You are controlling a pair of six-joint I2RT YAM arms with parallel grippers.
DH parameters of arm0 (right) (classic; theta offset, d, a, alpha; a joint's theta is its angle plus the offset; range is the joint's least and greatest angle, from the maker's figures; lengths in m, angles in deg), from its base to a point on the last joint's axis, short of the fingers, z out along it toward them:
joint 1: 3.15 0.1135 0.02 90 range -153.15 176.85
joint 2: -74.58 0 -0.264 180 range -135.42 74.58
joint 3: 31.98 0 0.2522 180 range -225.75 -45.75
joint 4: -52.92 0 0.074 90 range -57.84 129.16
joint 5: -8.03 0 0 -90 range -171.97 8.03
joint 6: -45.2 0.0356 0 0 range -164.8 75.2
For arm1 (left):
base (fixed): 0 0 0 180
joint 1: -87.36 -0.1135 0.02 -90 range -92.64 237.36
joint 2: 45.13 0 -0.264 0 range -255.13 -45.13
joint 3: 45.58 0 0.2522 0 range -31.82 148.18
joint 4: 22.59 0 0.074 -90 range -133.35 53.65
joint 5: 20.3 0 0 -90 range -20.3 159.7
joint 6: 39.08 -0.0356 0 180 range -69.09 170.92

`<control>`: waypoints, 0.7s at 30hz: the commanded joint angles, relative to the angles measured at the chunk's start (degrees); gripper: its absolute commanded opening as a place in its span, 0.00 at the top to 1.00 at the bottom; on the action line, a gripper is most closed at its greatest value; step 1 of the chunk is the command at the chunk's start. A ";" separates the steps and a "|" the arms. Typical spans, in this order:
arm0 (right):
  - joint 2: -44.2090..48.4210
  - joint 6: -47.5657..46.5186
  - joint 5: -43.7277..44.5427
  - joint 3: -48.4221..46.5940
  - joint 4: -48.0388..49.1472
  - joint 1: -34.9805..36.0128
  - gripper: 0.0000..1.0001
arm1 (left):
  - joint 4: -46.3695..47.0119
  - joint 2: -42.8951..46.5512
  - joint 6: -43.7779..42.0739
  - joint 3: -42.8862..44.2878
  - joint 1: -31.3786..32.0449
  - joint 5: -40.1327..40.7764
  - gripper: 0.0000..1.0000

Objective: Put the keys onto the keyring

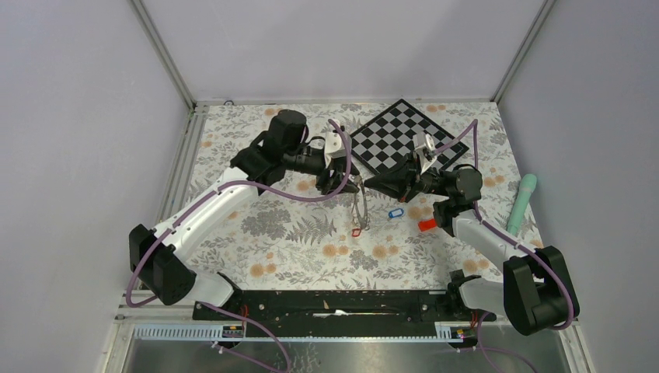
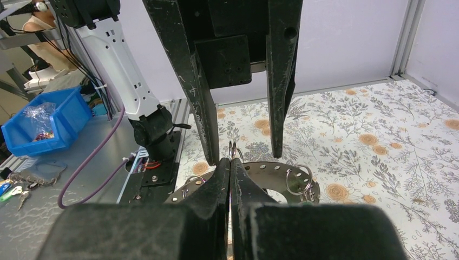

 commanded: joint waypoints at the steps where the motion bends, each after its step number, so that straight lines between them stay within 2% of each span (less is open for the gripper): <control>1: 0.19 0.21 1.80 -0.78 5.60 -0.28 1.00 | 6.77 0.37 3.86 -0.87 -0.40 -4.91 0.50; 18: 0.11 -0.72 2.23 -0.51 4.36 -0.30 1.00 | 8.34 -1.21 5.63 -0.99 -0.45 -6.83 0.74; 21: 0.31 -0.77 2.22 -0.50 4.32 -0.33 1.00 | 7.98 -1.32 5.37 -0.97 -0.45 -6.95 0.76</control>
